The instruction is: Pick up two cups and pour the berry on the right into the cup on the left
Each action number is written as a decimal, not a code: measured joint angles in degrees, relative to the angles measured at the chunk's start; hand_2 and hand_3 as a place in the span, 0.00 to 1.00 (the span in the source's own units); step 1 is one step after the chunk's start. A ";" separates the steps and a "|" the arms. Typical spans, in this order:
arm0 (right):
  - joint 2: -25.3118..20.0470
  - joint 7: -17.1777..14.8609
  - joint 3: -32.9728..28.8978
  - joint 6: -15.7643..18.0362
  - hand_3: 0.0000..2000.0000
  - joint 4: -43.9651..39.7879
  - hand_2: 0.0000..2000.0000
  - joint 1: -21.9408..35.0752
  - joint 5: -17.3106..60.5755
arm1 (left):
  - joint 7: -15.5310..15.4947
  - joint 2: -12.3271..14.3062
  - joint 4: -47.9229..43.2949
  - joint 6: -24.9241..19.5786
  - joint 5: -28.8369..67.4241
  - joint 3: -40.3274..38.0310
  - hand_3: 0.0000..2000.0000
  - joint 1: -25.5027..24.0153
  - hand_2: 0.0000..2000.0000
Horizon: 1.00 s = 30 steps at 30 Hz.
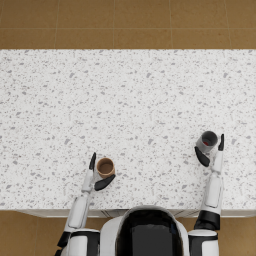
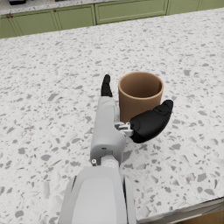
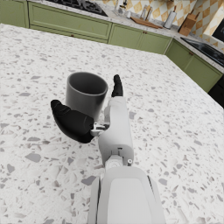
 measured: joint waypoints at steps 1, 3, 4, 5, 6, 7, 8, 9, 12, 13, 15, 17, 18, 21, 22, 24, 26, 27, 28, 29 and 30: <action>-0.01 0.00 0.06 0.00 0.00 -1.26 0.00 0.61 0.00 | 0.00 0.18 0.17 0.00 0.00 0.17 0.00 0.09 0.00; -0.05 0.00 0.18 0.00 0.00 -3.39 0.00 1.76 0.00 | 0.00 0.54 0.54 0.00 0.00 0.45 0.00 0.28 0.00; -0.08 0.00 0.35 0.00 0.00 -4.04 0.00 2.25 0.00 | 0.00 0.68 0.54 0.00 0.00 0.52 0.00 0.30 0.00; -0.12 0.00 0.52 0.00 0.00 -4.72 0.00 2.75 0.00 | 0.00 0.82 0.54 0.00 0.00 0.54 0.00 0.31 0.00; -0.15 0.00 0.71 0.00 0.00 -5.57 0.00 3.31 0.00 | 0.00 0.98 0.71 0.00 0.00 0.57 0.00 0.38 0.00; -0.19 0.00 0.90 0.00 0.00 -6.26 0.00 3.84 0.00 | 0.00 1.15 0.89 0.00 0.00 0.64 0.00 0.45 0.00; -0.20 0.00 1.60 -0.09 0.00 -7.62 0.00 4.81 -0.01 | 0.00 1.38 1.38 0.00 0.00 0.65 0.00 0.69 0.00; -0.23 0.00 2.08 -0.12 0.00 -9.04 0.00 5.68 0.00 | 0.00 1.60 1.92 0.00 0.00 0.75 0.00 0.91 0.00; -0.34 0.01 2.05 -0.15 0.00 -12.41 0.00 7.29 0.01 | 0.00 2.05 2.71 0.00 -0.01 0.99 0.00 1.02 0.00; -0.37 0.01 1.93 -0.17 0.00 -13.25 0.00 7.65 0.01 | 0.00 2.20 3.00 0.00 -0.01 1.00 0.00 1.08 0.00; -0.49 0.00 1.67 -0.09 0.00 -14.07 0.00 8.17 0.00 | 0.00 2.51 3.05 0.00 -0.01 1.04 0.16 1.19 0.68; -0.58 0.02 1.46 1.22 0.33 -14.51 1.00 8.62 0.00 | 0.01 2.74 2.98 -0.65 -0.01 0.93 0.49 1.14 1.00; -0.59 0.04 1.30 3.05 0.49 -14.54 1.00 8.77 0.01 | -0.04 2.86 3.00 -0.79 0.00 0.86 0.64 1.13 1.00; -0.82 0.00 1.48 4.33 0.64 -13.15 1.00 8.24 0.01 | -0.25 3.34 3.24 -0.78 0.00 1.24 0.64 1.49 1.00; -0.95 0.03 1.67 4.46 0.64 -11.81 1.00 7.74 0.02 | -0.27 3.55 3.16 -0.85 0.00 1.51 0.64 1.66 1.00; -1.26 0.10 2.11 4.23 0.64 -7.33 1.00 6.54 0.02 | -0.20 4.09 1.89 -1.31 0.01 2.00 0.64 2.21 1.00; -1.50 0.15 3.19 4.23 0.64 -2.02 1.00 5.55 0.01 | -0.17 5.04 -0.49 -1.78 0.01 2.34 0.64 3.41 1.00; -1.62 0.14 4.19 4.44 0.64 1.02 1.00 4.97 0.01 | -0.16 5.64 -1.61 -1.90 0.00 2.62 0.64 4.19 1.00; -1.70 0.13 5.69 4.70 0.64 4.09 1.00 4.45 0.01 | -0.17 6.47 -2.27 -1.99 0.00 3.08 0.64 5.23 1.00; -1.78 0.12 7.45 4.98 0.64 7.20 1.00 4.10 0.01 | -0.17 7.53 -2.40 -2.07 0.00 3.57 0.64 6.57 1.00; -1.87 0.14 9.23 5.27 0.64 10.07 1.00 4.01 0.02 | -0.17 8.63 -2.40 -2.10 -0.01 4.13 0.64 7.92 1.00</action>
